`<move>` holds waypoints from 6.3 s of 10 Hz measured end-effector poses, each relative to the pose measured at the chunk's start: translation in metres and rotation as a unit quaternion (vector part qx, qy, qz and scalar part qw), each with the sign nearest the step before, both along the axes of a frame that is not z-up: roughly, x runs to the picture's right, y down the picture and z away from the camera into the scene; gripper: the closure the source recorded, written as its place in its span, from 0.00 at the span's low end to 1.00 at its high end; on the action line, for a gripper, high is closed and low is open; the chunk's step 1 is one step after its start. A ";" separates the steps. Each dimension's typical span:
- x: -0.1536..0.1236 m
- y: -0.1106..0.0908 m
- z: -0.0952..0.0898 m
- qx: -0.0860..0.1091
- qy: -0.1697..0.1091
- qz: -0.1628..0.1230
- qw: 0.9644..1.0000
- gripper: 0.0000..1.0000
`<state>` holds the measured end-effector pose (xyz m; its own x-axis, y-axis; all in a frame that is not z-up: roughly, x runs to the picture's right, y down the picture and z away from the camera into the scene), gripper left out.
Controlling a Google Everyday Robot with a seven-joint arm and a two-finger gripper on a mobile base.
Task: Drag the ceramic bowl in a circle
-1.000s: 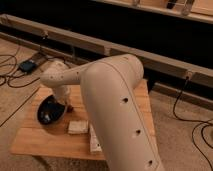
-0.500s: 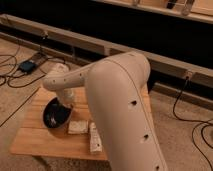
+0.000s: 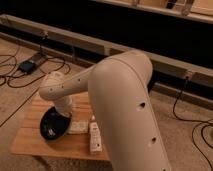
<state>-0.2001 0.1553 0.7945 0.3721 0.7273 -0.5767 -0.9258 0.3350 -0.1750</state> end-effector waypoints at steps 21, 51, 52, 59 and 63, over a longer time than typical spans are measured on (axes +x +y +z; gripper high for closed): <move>-0.114 -0.072 0.064 0.009 -0.015 -0.064 0.998 1.00; -0.132 -0.004 0.024 -0.033 -0.070 -0.165 0.983 1.00; -0.130 -0.013 0.030 -0.028 -0.065 -0.159 0.985 1.00; -0.090 -0.071 0.060 0.013 -0.043 -0.064 0.997 0.44; -0.067 -0.065 0.065 0.001 -0.037 -0.042 0.998 0.20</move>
